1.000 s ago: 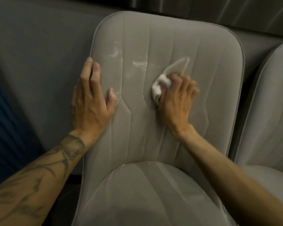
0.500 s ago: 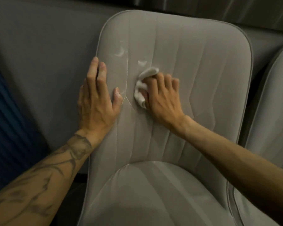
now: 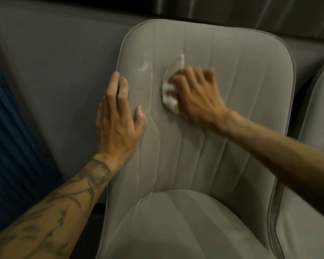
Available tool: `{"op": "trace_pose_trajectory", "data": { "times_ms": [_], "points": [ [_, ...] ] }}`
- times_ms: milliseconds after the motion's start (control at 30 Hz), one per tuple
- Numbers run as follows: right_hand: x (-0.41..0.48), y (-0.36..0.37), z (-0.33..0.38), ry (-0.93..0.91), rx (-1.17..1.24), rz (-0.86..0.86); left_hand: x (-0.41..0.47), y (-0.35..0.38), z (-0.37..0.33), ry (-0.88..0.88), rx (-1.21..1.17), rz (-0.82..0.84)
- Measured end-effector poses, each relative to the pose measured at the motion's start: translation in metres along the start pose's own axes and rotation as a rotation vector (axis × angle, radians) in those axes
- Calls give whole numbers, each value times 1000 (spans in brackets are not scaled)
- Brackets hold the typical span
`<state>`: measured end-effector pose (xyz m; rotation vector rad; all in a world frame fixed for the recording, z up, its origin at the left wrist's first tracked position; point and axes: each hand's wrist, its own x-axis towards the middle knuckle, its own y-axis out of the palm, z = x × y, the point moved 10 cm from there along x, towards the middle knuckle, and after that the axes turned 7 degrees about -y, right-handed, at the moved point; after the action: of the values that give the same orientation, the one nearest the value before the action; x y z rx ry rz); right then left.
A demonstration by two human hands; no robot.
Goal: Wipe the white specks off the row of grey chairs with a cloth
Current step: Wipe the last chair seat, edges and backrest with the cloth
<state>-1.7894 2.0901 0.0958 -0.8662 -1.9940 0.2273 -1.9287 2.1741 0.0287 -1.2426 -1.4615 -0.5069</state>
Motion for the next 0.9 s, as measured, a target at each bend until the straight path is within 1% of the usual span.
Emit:
{"op": "trace_pose_trajectory", "data": {
  "times_ms": [33,100,167,200,233,267,333,367,400,433,500,533,600,633,700,733,800,833,867,900],
  "points": [
    [12,-5,-17,51,-24,-58,1,1,0,9,0,-2],
    [27,-16,-46,236,-71,-175,1,1,1,9,-1,3],
    [20,-17,-46,439,-45,-250,1,1,2,0,0,4],
    [10,-12,-35,499,-12,-247,1,0,1,3,-1,3],
    [-2,-6,-16,497,26,-208,1,0,0,7,-2,4],
    [-12,2,5,436,61,-142,1,0,0,5,3,7],
    [-28,11,37,234,100,15,1,0,1,-3,14,11],
    [-25,9,35,152,89,48,1,0,0,-3,13,15],
    [-15,4,23,125,53,36,1,-1,0,-3,10,16],
    [-1,-2,3,158,13,-15,1,-1,0,-2,9,11],
    [26,-20,-43,324,-81,-186,2,-1,1,5,14,2],
    [32,-26,-55,405,-109,-249,2,-1,1,5,14,2],
    [20,-24,-50,477,-87,-332,1,0,0,11,14,-3],
    [3,-15,-34,474,-56,-326,0,0,0,11,16,-7],
    [-43,12,16,395,43,-195,1,-1,0,10,12,-6],
    [-68,25,49,299,81,-107,1,-1,0,7,8,0],
    [-111,42,111,19,85,21,2,-2,0,-1,8,8],
    [-122,46,126,-96,70,55,1,-2,-1,-2,7,10],
    [-124,47,125,-151,60,58,1,-2,-1,-2,5,11],
    [-117,47,113,-139,56,32,1,-2,-1,1,7,7]
  ]
}}
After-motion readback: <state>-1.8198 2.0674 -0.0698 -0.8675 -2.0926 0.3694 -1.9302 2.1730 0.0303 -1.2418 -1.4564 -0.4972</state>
